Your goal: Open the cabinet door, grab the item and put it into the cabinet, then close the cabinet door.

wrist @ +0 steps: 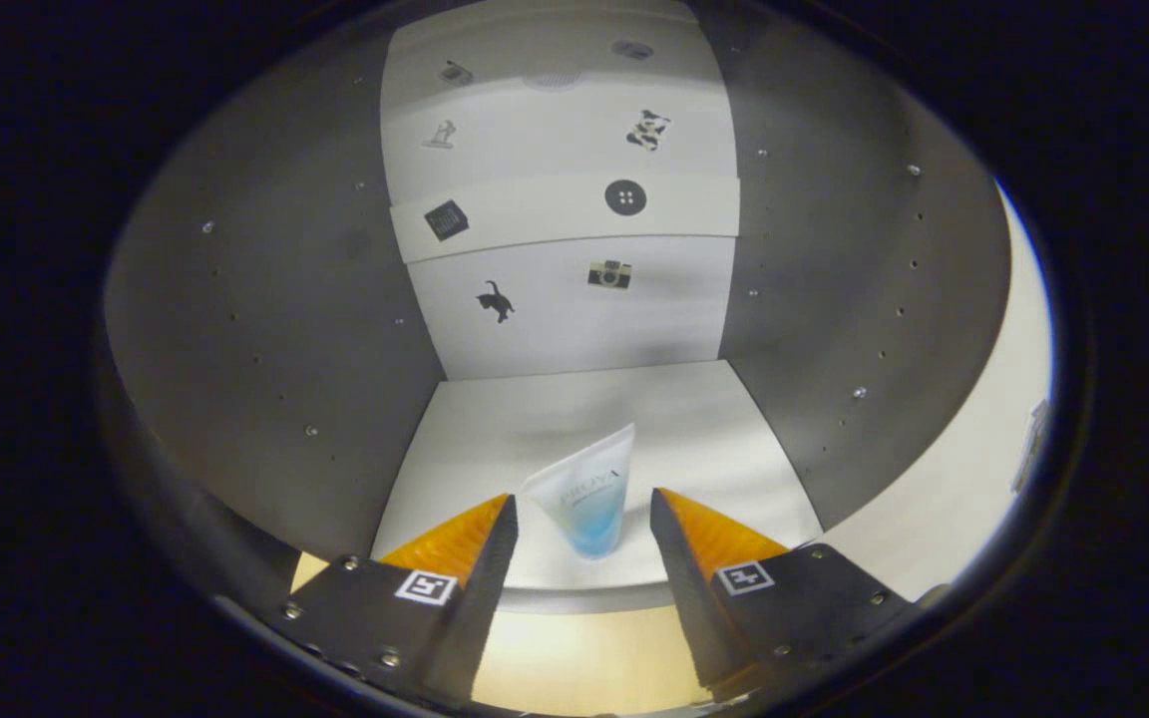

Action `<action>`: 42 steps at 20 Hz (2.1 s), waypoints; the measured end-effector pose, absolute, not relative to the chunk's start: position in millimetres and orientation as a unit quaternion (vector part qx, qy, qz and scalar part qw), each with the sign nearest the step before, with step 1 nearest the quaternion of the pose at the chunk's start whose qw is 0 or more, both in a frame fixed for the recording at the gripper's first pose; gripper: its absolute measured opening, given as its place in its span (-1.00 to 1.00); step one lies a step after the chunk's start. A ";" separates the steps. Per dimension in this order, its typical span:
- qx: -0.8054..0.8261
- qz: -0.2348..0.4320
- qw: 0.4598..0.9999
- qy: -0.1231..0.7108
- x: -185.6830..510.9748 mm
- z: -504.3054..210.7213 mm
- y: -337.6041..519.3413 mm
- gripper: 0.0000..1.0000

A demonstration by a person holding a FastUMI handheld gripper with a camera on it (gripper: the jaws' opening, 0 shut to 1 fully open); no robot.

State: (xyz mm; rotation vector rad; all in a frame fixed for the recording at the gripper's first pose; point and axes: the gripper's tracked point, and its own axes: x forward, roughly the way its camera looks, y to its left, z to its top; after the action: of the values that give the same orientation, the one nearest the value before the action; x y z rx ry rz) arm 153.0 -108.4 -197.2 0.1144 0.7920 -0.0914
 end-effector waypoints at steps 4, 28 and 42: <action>0.037 -0.054 0.934 0.352 133.6 -173.3 -109.6 0.63; -0.031 -0.297 0.941 0.158 -140.6 -18.3 -191.2 0.96; -0.025 -0.501 0.853 0.141 -282.5 14.4 -297.9 0.97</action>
State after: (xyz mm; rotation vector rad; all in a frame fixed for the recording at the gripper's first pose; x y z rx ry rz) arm -282.5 -297.9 14.4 -0.0527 0.2959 -1.0543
